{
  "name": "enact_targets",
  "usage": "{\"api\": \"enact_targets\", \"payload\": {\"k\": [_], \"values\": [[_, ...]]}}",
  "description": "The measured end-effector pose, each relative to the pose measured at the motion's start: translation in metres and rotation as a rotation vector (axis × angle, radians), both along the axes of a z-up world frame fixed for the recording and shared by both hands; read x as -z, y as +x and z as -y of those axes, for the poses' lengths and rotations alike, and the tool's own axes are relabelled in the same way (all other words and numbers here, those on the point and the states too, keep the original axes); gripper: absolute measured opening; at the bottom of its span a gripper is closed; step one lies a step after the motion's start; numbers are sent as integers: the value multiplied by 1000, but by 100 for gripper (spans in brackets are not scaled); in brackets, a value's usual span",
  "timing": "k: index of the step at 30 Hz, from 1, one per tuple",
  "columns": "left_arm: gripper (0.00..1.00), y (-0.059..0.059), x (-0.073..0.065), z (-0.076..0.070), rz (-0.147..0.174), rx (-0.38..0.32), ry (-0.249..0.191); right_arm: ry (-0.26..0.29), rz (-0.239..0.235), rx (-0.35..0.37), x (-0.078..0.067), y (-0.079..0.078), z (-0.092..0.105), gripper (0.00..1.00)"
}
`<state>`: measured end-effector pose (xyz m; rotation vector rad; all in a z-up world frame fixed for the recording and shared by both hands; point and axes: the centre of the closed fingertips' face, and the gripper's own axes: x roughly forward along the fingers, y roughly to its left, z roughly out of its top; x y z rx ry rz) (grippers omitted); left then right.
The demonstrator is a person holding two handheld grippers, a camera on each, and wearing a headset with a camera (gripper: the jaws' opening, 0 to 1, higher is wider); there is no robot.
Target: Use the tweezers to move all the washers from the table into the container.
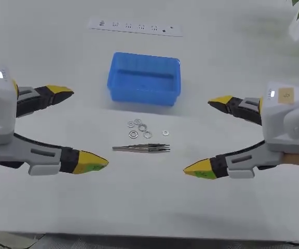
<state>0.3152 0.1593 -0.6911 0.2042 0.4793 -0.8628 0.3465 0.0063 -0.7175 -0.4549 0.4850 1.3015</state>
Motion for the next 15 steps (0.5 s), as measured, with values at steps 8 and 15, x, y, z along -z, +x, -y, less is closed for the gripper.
{"api": "enact_targets", "payload": {"k": [8, 15], "values": [[99, -1, 8, -2, -16, 4, 7, -10, -5, 1, 4, 4, 2, 95], [99, 3, 11, -1, -20, 11, 6, -20, -10, -6, 7, 7, 1, 95]]}}
